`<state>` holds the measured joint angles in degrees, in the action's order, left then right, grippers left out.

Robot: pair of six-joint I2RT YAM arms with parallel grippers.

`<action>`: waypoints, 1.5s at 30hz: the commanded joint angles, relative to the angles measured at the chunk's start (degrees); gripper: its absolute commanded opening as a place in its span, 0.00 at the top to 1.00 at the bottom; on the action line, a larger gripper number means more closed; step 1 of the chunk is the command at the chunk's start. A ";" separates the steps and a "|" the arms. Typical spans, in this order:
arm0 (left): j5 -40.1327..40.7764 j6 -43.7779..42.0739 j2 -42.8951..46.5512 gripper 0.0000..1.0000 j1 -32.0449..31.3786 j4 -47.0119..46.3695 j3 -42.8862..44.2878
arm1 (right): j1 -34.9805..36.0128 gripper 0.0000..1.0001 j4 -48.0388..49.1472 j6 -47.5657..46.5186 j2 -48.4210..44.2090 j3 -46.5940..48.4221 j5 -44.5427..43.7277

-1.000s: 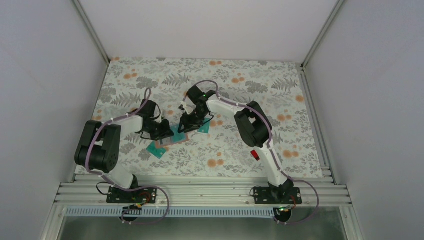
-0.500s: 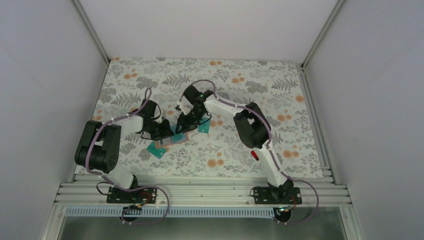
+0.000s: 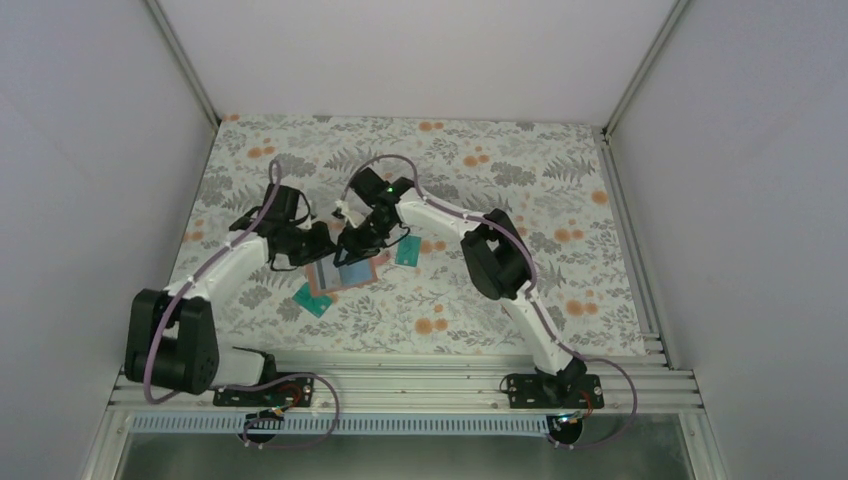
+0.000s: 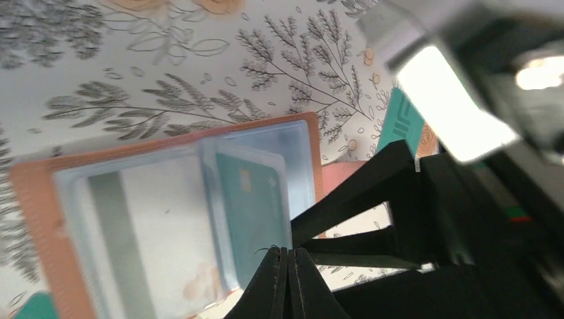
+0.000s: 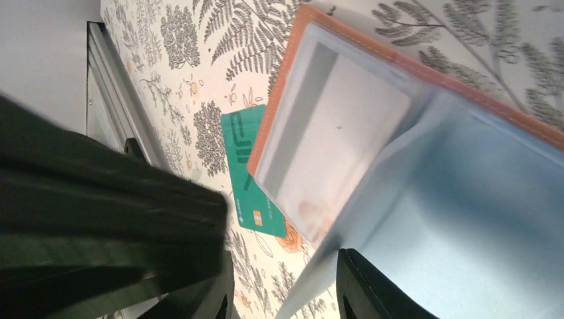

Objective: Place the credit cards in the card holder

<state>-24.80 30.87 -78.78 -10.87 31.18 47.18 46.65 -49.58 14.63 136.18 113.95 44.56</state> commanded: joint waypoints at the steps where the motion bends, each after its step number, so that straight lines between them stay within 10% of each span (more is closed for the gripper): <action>1: 4.60 0.59 5.20 0.98 1.78 6.82 -1.38 | 2.34 0.58 -1.98 -0.54 2.86 3.62 1.68; 7: 7.21 0.91 12.17 0.95 4.96 10.58 -5.57 | 4.47 0.53 -1.79 -0.30 6.42 7.81 4.84; 15: 11.43 1.53 15.23 0.60 7.31 11.96 -8.34 | 5.12 0.48 3.00 3.14 3.90 6.29 2.29; 45: 19.70 6.13 1.23 0.57 5.86 1.95 -11.08 | 3.64 0.55 11.58 7.29 -14.40 -18.98 -11.93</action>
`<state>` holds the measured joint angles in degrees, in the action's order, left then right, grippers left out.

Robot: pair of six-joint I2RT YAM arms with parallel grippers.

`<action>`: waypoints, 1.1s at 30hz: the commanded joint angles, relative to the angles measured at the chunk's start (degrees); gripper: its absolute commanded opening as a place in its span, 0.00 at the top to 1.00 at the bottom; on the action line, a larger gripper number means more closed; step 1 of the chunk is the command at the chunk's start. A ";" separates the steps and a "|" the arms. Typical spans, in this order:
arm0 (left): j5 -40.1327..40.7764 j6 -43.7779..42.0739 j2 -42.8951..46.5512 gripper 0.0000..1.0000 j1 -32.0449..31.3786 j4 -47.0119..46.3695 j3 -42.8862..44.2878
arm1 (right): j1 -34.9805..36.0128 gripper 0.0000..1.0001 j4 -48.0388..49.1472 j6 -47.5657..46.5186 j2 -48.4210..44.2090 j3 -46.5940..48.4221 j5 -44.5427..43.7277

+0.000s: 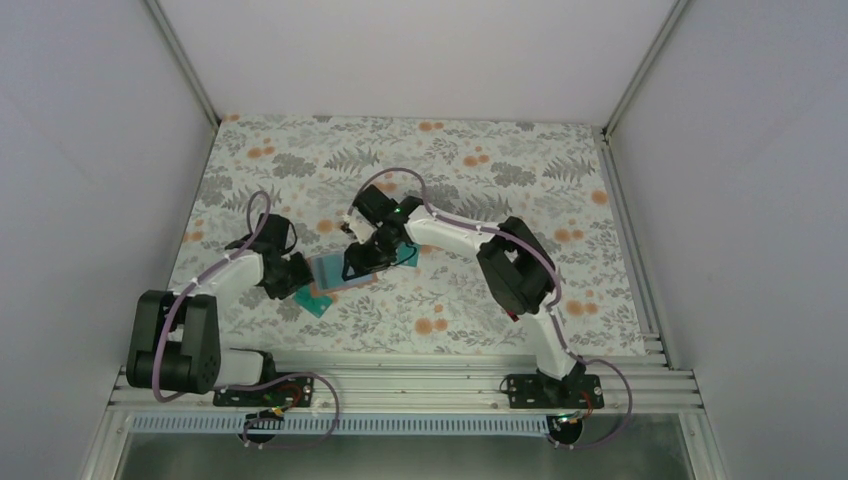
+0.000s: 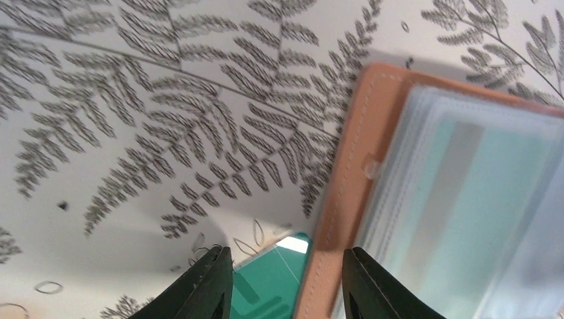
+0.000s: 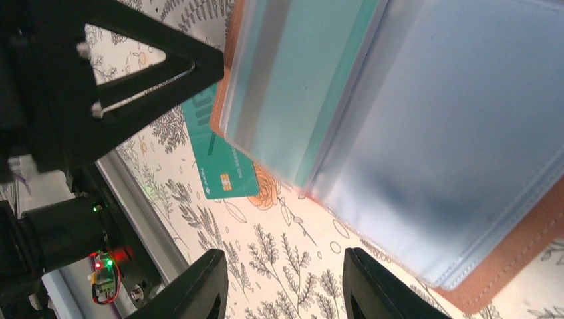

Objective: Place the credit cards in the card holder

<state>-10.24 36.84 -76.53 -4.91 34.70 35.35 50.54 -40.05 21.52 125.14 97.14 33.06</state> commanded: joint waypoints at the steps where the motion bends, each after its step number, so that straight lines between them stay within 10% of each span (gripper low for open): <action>1: 5.42 0.21 -0.79 0.57 -0.10 -2.05 0.73 | -0.25 0.55 2.33 0.39 -4.13 -2.97 -0.45; 33: 2.96 31.15 13.92 0.56 -36.17 7.52 -13.23 | -0.98 0.56 8.13 0.87 -16.47 -23.69 -0.80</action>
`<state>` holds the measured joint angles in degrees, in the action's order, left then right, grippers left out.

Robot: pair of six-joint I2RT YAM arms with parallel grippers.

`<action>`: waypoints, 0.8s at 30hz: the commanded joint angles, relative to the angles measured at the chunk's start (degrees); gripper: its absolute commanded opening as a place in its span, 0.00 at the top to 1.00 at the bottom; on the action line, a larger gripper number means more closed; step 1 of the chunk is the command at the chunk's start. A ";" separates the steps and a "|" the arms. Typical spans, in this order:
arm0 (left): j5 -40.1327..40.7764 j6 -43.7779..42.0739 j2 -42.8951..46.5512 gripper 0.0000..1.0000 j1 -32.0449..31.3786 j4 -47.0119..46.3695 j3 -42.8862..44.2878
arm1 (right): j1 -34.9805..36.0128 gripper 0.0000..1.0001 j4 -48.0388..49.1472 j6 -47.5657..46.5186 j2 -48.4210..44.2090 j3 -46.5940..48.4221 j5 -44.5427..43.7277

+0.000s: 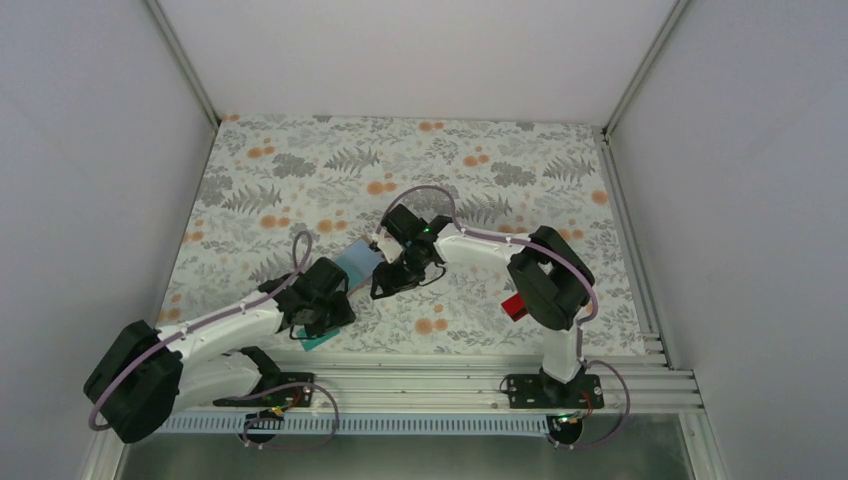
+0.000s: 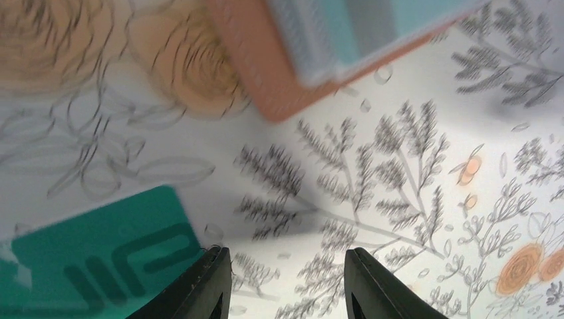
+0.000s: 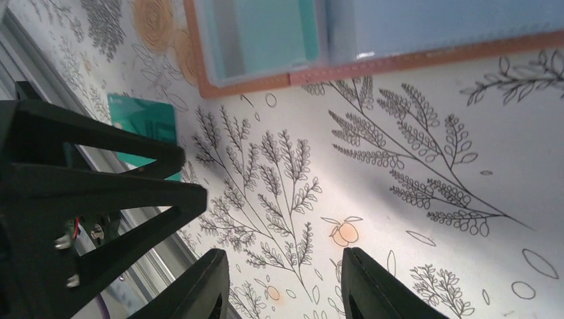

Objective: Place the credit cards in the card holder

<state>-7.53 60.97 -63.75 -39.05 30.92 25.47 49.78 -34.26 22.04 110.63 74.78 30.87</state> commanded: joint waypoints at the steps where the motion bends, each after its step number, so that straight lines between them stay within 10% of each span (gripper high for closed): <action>1: 0.38 7.82 1.89 0.56 -2.59 11.86 -3.47 | -0.25 0.56 2.47 0.30 -1.94 -1.38 1.58; 24: 7.65 40.96 36.35 0.21 -4.10 36.53 -2.88 | 8.18 0.62 -2.06 -6.89 16.00 24.10 13.86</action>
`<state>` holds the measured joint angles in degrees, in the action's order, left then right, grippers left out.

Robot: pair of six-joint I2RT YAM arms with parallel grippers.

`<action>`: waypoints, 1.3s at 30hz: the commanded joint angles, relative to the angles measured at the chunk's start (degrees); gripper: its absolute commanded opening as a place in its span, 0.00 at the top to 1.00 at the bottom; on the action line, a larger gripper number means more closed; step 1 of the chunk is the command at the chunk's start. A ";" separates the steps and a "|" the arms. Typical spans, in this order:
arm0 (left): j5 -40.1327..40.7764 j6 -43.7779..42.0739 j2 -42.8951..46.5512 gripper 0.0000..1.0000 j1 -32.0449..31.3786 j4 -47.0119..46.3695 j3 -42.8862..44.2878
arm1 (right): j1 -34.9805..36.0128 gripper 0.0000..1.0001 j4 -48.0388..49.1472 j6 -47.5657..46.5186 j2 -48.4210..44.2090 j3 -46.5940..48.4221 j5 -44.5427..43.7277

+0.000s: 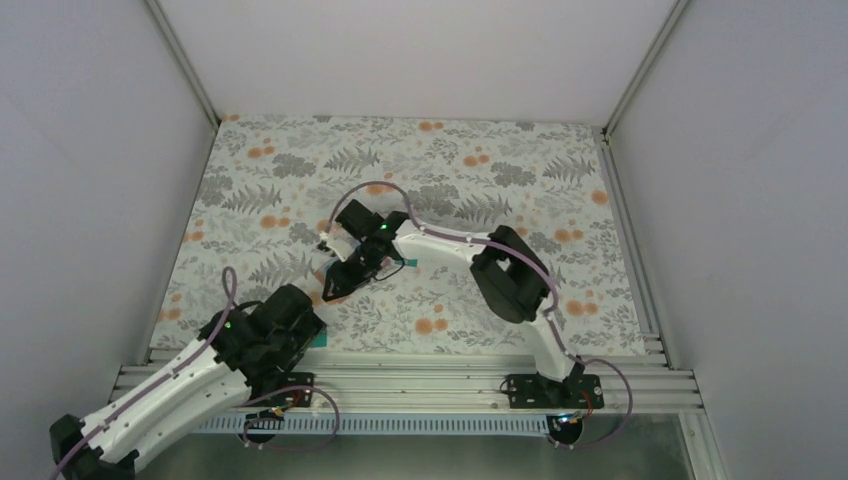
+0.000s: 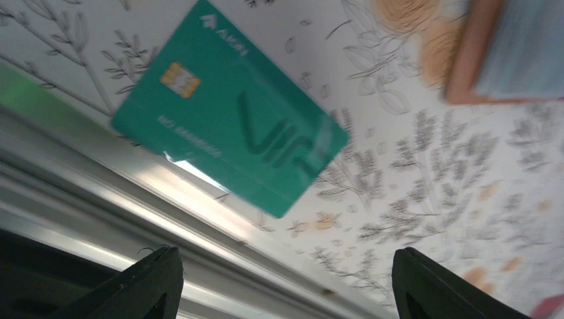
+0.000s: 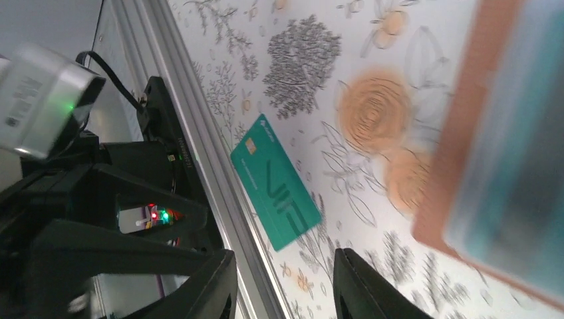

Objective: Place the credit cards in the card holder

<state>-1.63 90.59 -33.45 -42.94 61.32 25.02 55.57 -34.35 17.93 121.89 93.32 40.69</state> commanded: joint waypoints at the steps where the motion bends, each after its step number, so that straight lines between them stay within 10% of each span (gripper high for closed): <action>1: 2.56 12.22 6.96 0.21 -0.21 6.45 -2.61 | 2.86 0.64 -2.24 -3.09 6.05 7.03 4.51; 17: 1.08 19.16 -7.47 0.15 -0.04 0.24 -4.45 | 5.82 0.84 -6.16 -8.95 15.48 11.60 8.51; 39: 15.95 30.08 -1.03 0.28 0.57 0.80 -4.43 | 3.85 0.87 -3.99 -6.19 15.74 17.62 9.49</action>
<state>10.46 118.39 -34.59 -42.52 59.16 18.26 60.34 -40.34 10.15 138.39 106.85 49.56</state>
